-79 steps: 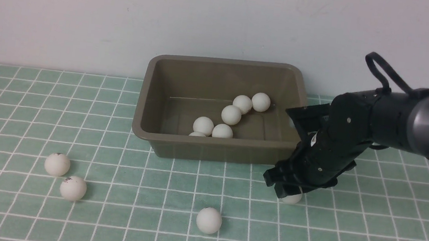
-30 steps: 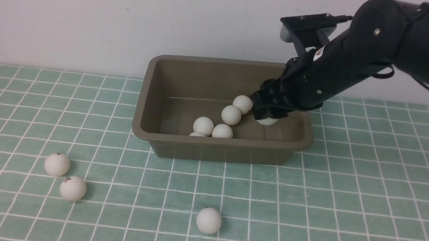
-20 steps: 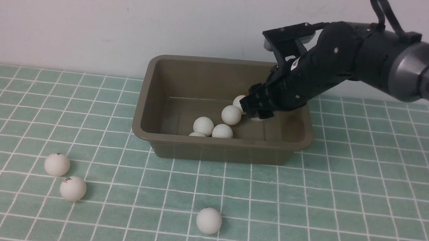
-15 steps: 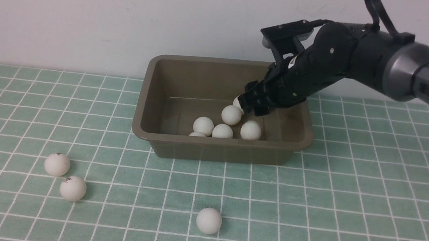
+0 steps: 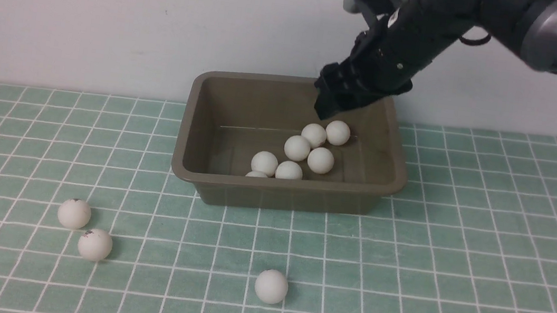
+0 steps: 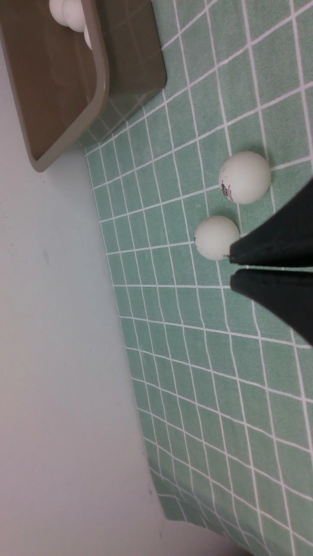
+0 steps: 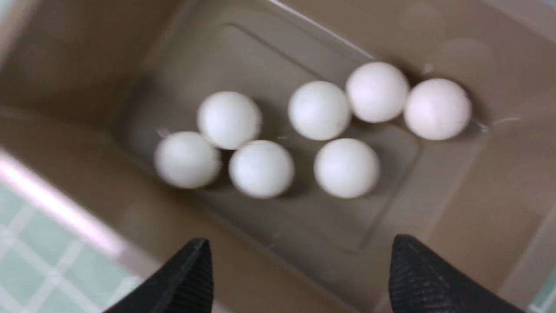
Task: Put the table tennis balls in the box on the green coffee tablecloth.
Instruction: 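Reach for and grasp a ping pong ball on the table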
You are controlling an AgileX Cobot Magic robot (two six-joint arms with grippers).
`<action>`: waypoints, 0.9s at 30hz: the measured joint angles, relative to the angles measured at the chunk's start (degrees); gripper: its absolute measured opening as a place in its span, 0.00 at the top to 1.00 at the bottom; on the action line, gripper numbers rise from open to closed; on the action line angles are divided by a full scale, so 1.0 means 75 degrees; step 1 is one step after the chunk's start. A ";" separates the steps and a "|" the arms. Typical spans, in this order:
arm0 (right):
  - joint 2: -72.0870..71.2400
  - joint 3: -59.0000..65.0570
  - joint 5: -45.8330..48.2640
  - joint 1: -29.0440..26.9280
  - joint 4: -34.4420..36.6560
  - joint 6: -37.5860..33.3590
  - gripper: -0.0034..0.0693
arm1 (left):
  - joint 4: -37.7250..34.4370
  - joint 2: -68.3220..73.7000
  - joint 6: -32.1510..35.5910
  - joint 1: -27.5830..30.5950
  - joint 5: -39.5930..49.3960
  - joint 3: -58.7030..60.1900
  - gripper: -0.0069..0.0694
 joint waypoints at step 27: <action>-0.0491 0.1460 0.0304 0.2865 -0.0935 0.0932 0.28 | 0.0000 0.0000 0.0000 0.0000 0.0000 0.0000 0.91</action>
